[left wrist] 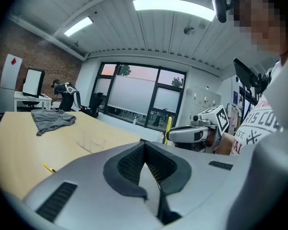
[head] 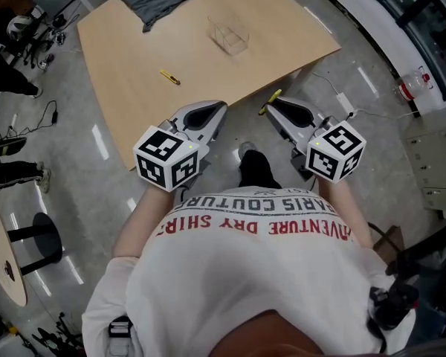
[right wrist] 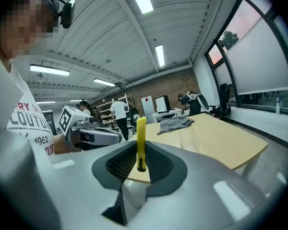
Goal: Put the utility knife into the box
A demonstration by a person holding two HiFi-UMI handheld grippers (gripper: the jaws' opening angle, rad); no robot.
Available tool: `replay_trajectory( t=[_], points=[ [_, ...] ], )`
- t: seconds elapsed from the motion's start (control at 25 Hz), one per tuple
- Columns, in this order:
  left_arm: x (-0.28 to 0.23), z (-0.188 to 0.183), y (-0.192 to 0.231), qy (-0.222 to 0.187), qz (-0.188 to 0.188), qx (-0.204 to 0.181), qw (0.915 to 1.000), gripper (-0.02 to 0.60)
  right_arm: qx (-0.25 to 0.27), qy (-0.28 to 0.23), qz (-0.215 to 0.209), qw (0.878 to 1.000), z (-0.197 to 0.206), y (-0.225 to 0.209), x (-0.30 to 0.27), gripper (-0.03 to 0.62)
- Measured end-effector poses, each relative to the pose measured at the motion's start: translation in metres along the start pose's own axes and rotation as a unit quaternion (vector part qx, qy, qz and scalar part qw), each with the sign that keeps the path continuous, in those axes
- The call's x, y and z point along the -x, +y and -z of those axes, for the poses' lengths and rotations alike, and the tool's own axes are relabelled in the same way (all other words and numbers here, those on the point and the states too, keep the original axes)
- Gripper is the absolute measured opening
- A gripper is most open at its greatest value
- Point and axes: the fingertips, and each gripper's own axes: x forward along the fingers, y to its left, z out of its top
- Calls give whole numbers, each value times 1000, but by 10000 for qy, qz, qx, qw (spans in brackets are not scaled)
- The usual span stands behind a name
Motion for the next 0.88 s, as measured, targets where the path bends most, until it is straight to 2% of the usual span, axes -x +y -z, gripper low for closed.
replay_trajectory(
  t=[0.32,0.52,0.72,0.88],
  points=[
    [-91,-22,96,231,-424,192,9986,2,-104,283,-395,9988,-20,-108,-82,52],
    [-138,-3,145,445,-594,464,9962,2,-250,542,-573,9966,-6,-165,-130,52],
    [-149,18,190,490,-674,682,9942,2,-313,752,-692,9943,15,-186,-176,52],
    [-144,17,194,491,-660,793,9934,2,-214,869,-662,9938,10,-186,-185,52]
  ],
)
